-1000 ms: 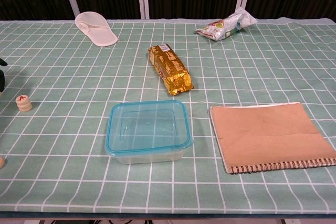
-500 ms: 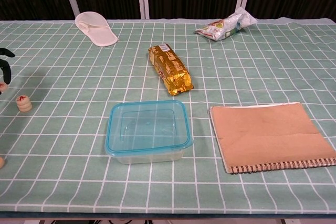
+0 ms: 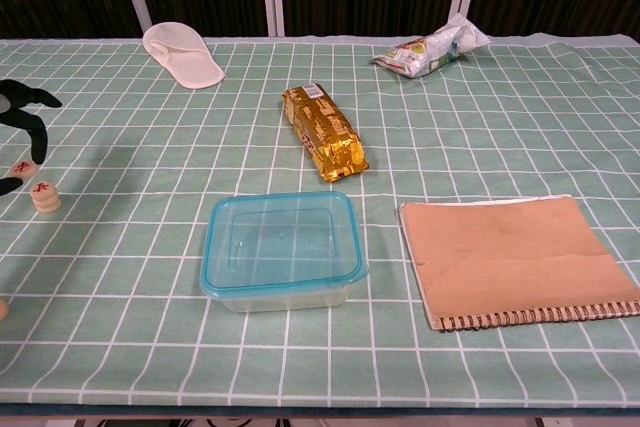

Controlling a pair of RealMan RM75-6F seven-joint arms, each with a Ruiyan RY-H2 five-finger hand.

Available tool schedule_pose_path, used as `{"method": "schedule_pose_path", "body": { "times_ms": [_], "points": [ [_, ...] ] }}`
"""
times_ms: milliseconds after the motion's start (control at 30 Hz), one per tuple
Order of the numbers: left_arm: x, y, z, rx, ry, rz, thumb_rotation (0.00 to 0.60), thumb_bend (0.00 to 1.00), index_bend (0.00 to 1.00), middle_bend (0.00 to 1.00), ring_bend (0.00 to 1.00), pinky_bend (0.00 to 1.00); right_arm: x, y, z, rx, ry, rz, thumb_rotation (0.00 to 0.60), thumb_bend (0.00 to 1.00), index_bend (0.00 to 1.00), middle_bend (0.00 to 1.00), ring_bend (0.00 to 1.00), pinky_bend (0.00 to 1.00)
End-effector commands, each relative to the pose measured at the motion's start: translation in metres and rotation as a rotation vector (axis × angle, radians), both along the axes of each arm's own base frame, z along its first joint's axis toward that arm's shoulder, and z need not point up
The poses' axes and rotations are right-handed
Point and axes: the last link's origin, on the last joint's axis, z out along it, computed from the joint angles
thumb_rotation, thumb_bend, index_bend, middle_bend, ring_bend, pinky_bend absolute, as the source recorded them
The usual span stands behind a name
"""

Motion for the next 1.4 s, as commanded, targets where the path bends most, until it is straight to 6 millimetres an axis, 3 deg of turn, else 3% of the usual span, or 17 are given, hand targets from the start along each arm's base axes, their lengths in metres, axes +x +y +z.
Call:
{"method": "schedule_pose_path", "body": {
  "times_ms": [33,700,1400],
  "points": [
    [0.0,-0.003,-0.002,-0.009,0.018,-0.003,0.6,0.35,0.48,0.07,0.0,0.07,0.0,0.0,0.0,-0.001,-0.001,-0.002,0.6,0.2,0.15,0.07,0.07,0.0],
    [-0.002,0.003,-0.018,-0.012,0.034,0.002,0.6,0.35,0.48,0.08,0.0,0.07,0.0,-0.001,0.0,-0.003,-0.002,-0.007,0.6,0.2,0.15,0.07,0.07,0.0],
    [-0.009,0.005,-0.018,-0.003,0.054,0.018,0.6,0.35,0.45,0.08,0.0,0.07,0.0,-0.001,0.0,-0.005,-0.002,-0.009,0.6,0.2,0.15,0.07,0.07,0.0]
  ]
}}
